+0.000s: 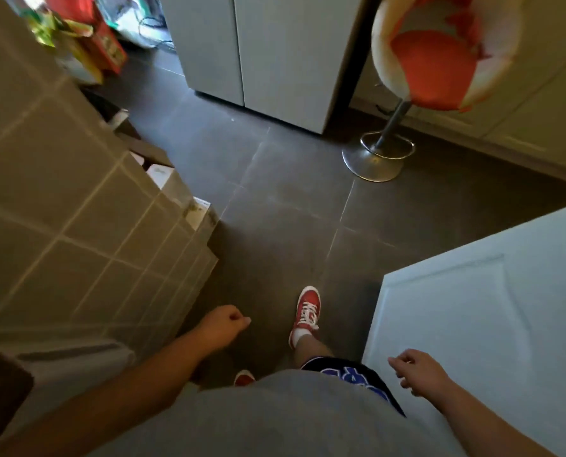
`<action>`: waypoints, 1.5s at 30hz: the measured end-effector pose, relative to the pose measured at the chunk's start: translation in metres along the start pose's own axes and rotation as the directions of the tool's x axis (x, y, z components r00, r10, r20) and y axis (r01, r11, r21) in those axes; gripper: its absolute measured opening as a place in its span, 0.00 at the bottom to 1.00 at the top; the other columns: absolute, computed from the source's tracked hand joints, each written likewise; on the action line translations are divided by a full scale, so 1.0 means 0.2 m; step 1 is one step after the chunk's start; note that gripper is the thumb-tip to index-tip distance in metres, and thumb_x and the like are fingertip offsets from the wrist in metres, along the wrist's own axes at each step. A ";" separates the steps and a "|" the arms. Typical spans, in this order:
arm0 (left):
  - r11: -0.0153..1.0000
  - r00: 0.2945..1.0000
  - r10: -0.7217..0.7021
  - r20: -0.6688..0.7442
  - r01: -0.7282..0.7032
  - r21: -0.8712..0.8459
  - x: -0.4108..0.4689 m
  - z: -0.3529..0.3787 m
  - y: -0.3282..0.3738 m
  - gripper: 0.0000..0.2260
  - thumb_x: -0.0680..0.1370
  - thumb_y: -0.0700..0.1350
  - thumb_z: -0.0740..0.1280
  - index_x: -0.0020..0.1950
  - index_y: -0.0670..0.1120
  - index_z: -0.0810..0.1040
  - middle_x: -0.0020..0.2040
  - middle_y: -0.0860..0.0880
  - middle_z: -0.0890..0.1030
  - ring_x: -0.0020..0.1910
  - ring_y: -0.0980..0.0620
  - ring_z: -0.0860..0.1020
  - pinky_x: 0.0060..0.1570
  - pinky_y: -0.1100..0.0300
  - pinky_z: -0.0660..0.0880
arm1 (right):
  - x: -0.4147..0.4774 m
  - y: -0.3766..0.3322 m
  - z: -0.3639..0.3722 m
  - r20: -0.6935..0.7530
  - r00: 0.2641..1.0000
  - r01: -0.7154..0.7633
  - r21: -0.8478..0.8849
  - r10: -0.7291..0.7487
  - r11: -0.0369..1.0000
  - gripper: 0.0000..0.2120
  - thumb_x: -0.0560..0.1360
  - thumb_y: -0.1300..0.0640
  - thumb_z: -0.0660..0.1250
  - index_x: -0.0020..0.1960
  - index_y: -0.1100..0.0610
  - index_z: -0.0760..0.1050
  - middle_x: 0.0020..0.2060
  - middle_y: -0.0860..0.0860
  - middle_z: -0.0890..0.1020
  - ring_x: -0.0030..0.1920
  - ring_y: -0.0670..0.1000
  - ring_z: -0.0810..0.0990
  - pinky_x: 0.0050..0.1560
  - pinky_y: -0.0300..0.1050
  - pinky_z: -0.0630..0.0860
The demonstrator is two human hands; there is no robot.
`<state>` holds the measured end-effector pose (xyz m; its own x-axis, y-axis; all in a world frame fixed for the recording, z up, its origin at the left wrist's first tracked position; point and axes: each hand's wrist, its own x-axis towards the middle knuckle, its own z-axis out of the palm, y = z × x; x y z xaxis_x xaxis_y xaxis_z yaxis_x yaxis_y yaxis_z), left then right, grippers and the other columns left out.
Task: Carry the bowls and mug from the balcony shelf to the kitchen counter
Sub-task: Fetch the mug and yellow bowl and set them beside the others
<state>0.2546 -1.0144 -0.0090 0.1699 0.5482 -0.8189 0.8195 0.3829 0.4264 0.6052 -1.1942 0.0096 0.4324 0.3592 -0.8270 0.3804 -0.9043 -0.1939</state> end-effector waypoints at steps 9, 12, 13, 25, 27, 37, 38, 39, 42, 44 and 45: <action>0.995 0.993 -0.101 -0.065 0.099 -0.030 0.28 -0.30 0.39 0.05 0.79 0.50 0.65 0.52 0.51 0.77 0.48 0.49 0.80 0.46 0.53 0.79 0.44 0.58 0.76 | 0.53 -0.54 -0.50 0.109 0.994 0.018 -0.051 -0.012 0.999 0.13 0.76 0.53 0.68 0.45 0.64 0.77 0.35 0.59 0.81 0.31 0.53 0.77 0.32 0.42 0.70; 0.983 0.982 -0.167 -0.090 0.158 -0.095 0.33 -0.41 0.43 0.07 0.79 0.49 0.65 0.53 0.47 0.78 0.49 0.46 0.81 0.48 0.50 0.80 0.52 0.51 0.78 | 0.67 -0.91 -0.67 0.127 0.984 0.141 -0.100 -0.128 0.985 0.12 0.77 0.53 0.68 0.48 0.64 0.78 0.40 0.60 0.82 0.38 0.55 0.78 0.37 0.44 0.70; 0.979 0.978 -0.186 -0.097 0.176 -0.106 0.35 -0.44 0.43 0.08 0.79 0.49 0.66 0.53 0.46 0.78 0.49 0.45 0.81 0.48 0.49 0.80 0.53 0.51 0.78 | 0.72 -1.04 -0.71 0.132 0.978 0.175 -0.098 -0.161 0.980 0.12 0.77 0.54 0.68 0.48 0.65 0.77 0.40 0.60 0.81 0.39 0.55 0.77 0.37 0.44 0.69; 0.945 0.946 -0.321 -0.043 0.317 -0.074 0.88 -0.97 0.58 0.09 0.77 0.53 0.67 0.52 0.50 0.78 0.48 0.51 0.81 0.46 0.54 0.79 0.48 0.57 0.78 | 1.16 -2.20 -0.91 0.118 0.957 0.281 -0.149 -0.266 0.948 0.11 0.76 0.58 0.70 0.48 0.68 0.78 0.34 0.57 0.78 0.31 0.53 0.74 0.25 0.36 0.68; 0.951 0.949 -0.307 -0.067 0.304 -0.051 1.00 -1.10 0.69 0.09 0.76 0.55 0.66 0.51 0.51 0.79 0.48 0.49 0.82 0.45 0.54 0.79 0.45 0.58 0.76 | 1.18 -2.30 -0.98 0.102 0.966 0.253 -0.182 -0.238 0.950 0.12 0.76 0.59 0.70 0.49 0.70 0.78 0.33 0.57 0.77 0.29 0.51 0.72 0.20 0.33 0.66; 0.996 0.988 -0.084 -0.130 0.078 -0.049 1.63 -1.79 1.44 0.11 0.77 0.55 0.66 0.51 0.48 0.80 0.44 0.50 0.81 0.43 0.52 0.79 0.44 0.59 0.73 | 1.46 -2.68 -1.39 0.060 0.994 0.103 -0.222 -0.092 0.970 0.10 0.76 0.56 0.69 0.46 0.64 0.78 0.34 0.55 0.81 0.33 0.52 0.77 0.32 0.40 0.70; 0.997 0.988 -0.072 -0.140 0.066 -0.047 1.69 -1.84 1.51 0.11 0.77 0.54 0.66 0.49 0.48 0.80 0.44 0.49 0.81 0.43 0.51 0.79 0.43 0.59 0.72 | 1.51 -2.74 -1.42 0.066 0.994 0.100 -0.227 -0.088 0.969 0.10 0.76 0.56 0.70 0.45 0.63 0.78 0.33 0.55 0.81 0.32 0.52 0.77 0.33 0.40 0.71; 0.997 0.987 -0.067 -0.148 0.060 -0.055 1.75 -1.89 1.56 0.11 0.77 0.54 0.66 0.48 0.47 0.80 0.44 0.48 0.82 0.43 0.49 0.79 0.43 0.58 0.73 | 1.58 -2.80 -1.45 0.072 0.993 0.105 -0.235 -0.091 0.966 0.10 0.76 0.56 0.70 0.43 0.62 0.78 0.32 0.55 0.81 0.32 0.53 0.77 0.34 0.41 0.71; 0.992 0.983 -0.094 -0.157 0.079 -0.096 1.90 -2.02 1.68 0.12 0.77 0.52 0.66 0.48 0.44 0.81 0.46 0.44 0.84 0.46 0.45 0.81 0.46 0.56 0.75 | 1.80 -3.04 -1.53 0.094 0.989 0.133 -0.244 -0.113 0.961 0.10 0.75 0.56 0.70 0.38 0.60 0.76 0.29 0.54 0.79 0.30 0.53 0.75 0.36 0.42 0.70; 0.985 0.975 -0.145 -0.167 0.125 -0.121 1.95 -2.10 1.72 0.12 0.77 0.53 0.66 0.49 0.44 0.81 0.47 0.44 0.84 0.46 0.46 0.81 0.46 0.56 0.75 | 1.94 -3.23 -1.58 0.111 0.986 0.153 -0.266 -0.128 0.952 0.11 0.75 0.55 0.71 0.36 0.58 0.75 0.27 0.54 0.78 0.29 0.53 0.74 0.36 0.43 0.70; 0.978 0.970 -0.176 -0.170 0.153 -0.139 1.96 -2.13 1.72 0.12 0.77 0.53 0.66 0.50 0.45 0.81 0.47 0.45 0.84 0.46 0.47 0.81 0.47 0.56 0.76 | 2.01 -3.33 -1.60 0.118 0.983 0.168 -0.279 -0.140 0.946 0.12 0.74 0.55 0.71 0.35 0.57 0.74 0.27 0.53 0.78 0.29 0.53 0.75 0.36 0.43 0.70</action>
<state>0.3702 -0.3501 -0.0201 -0.0727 0.5907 -0.8036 0.7517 0.5620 0.3451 0.7866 -0.3730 -0.0256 0.2757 0.4527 -0.8480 0.6601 -0.7305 -0.1754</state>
